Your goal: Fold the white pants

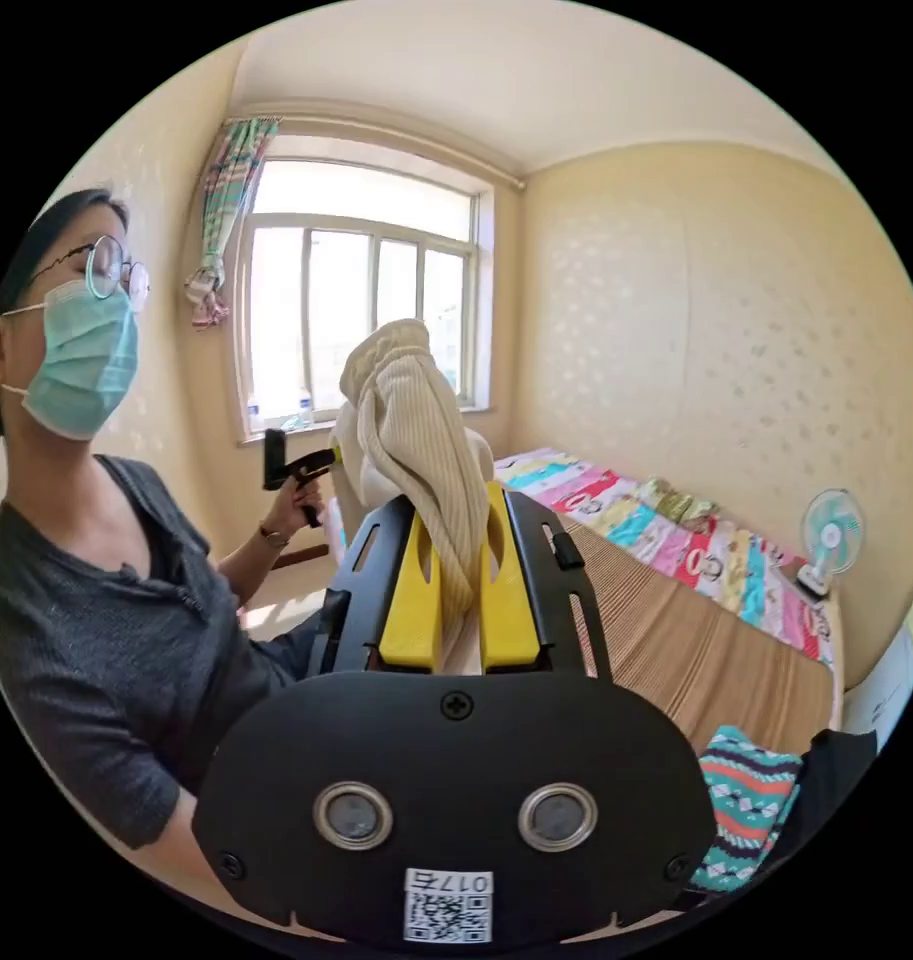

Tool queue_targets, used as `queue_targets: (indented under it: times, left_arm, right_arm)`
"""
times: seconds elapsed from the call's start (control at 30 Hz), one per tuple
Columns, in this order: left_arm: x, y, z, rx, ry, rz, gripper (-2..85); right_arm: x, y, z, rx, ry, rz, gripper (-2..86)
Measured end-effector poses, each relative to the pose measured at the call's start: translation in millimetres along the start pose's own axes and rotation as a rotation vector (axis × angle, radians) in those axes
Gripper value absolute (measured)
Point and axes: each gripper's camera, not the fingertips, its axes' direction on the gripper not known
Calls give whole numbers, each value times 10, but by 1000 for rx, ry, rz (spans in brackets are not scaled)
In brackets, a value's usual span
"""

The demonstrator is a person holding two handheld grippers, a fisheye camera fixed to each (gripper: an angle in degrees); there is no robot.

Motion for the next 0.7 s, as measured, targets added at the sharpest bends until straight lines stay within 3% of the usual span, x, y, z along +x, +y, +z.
queue_targets:
  times: [0.17, 0.23, 0.3, 0.37, 0.43, 0.5, 0.57, 0.63, 0.7]
  left_arm:
    - [-480, 661, 556, -280, 295, -213, 41]
    - [-590, 760, 909, -421, 393, -255, 40]
    - [-661, 611, 1504, -643, 425, -181, 40]
    - [-686, 168, 1938, -718, 436, -28, 39]
    - [-886, -581, 2291, -683, 354, 66, 39]
    - [-1639, -1840, 2524, -457, 57, -97, 42]
    - [-2229, -2531, 2470, -217, -73, -256, 53]
    - [-2573, -2936, 2440, -95, -244, -276, 133]
    - [-2739, -2953, 2482, -66, -409, -332, 176]
  right_arm:
    - [836, 568, 1069, -471, -517, 168, 34]
    - [1061, 717, 1521, -637, -600, 214, 19]
    - [1355, 756, 1962, -808, -668, 253, 10]
    - [1990, 390, 2328, -891, -688, 285, 9]
    - [2659, -323, 2312, -815, -542, 255, 15]
    - [3485, -1230, 2020, -598, -245, 316, 28]
    - [4365, -2127, 1342, -169, 54, 541, 70]
    - [4572, -2432, 987, 25, 175, 642, 150]
    - [4561, -2521, 872, 121, 227, 705, 165]
